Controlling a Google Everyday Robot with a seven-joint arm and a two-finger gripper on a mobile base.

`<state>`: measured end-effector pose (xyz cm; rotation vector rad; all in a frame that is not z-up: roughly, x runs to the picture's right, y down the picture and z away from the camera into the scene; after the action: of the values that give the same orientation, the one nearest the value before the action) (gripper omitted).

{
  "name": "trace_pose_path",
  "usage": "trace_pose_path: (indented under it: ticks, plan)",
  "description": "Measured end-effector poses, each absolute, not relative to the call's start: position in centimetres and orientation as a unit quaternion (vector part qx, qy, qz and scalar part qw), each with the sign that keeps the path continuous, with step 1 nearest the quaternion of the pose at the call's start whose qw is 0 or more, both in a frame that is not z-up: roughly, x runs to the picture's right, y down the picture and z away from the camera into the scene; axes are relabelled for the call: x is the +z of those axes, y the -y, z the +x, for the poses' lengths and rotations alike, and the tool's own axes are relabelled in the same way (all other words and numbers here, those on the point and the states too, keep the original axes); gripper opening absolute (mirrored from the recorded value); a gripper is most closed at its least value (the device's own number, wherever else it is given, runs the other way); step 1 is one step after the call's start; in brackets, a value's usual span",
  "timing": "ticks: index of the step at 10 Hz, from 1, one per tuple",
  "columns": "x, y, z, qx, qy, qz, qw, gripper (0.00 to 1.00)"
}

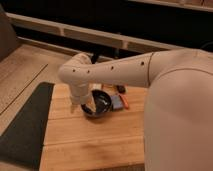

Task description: Place the pepper on the white sponge

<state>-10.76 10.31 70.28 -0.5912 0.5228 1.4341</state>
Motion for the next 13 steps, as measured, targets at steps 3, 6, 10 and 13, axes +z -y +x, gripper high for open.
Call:
trace_pose_path:
  ticks: [3,6,10,13]
  plan:
    - [70.3,-10.3,-10.8,0.640,-0.233,-0.264,0.683,0.65]
    - [70.4,-9.8,-10.6,0.637,-0.230,-0.257,0.690,0.65]
    - [70.5,-0.4,-3.6,0.644,-0.148,-0.164,0.733,0.65]
    - [70.2,0.6,-3.0,0.643,-0.136,-0.152,0.738,0.65]
